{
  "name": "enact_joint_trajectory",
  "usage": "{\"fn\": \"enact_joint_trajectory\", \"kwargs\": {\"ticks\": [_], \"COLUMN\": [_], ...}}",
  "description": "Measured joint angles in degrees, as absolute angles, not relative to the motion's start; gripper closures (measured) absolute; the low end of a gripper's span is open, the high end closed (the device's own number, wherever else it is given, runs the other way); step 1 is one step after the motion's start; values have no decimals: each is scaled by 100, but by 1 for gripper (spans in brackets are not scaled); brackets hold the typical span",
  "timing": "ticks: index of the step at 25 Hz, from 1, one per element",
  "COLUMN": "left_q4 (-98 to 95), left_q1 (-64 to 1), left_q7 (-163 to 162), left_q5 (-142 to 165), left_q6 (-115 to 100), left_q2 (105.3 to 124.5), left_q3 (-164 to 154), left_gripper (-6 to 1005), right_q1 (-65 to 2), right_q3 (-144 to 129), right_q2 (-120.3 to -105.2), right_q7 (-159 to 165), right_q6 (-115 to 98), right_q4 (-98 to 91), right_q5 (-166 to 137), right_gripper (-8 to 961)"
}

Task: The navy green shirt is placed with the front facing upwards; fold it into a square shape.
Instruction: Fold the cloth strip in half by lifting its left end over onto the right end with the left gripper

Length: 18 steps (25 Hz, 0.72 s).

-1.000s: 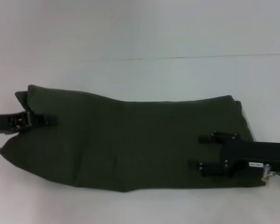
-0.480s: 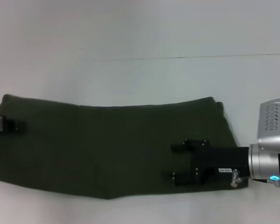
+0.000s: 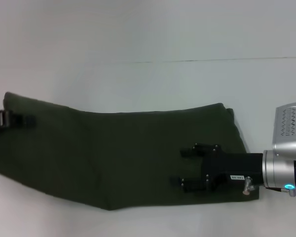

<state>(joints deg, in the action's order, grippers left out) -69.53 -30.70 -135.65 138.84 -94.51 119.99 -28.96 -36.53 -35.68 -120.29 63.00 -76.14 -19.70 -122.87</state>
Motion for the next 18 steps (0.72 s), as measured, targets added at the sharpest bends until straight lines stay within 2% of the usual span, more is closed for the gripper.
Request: {"fn": "enact_joint_trajectory", "kwargs": {"ticks": [7,12,18], "left_q4": [-6707,-6364,-5637], "left_q1": [-3167,-3331,-3471], "left_q7": [-13720,-13789,-13811], "left_q5": [12444,12067,11954], "left_q6": [-9811,-9712,-9043], "left_q2": [12105,12382,12414], "left_q3": [-2936,-3032,-3758], "left_gripper": [876,876,877], "right_q1": [-3544,-3342,-2961], "right_q3": [-3556,-3550,-3542], "right_q2": [-12022,-11986,-11957], "right_q7": [6301,6303,6316], "right_q6": [-7490,-7476,-7588], "right_q4": [-1968,-2006,-2247], "right_q5": [-12263,-12026,-11703], "right_gripper": [41,40,40]}}
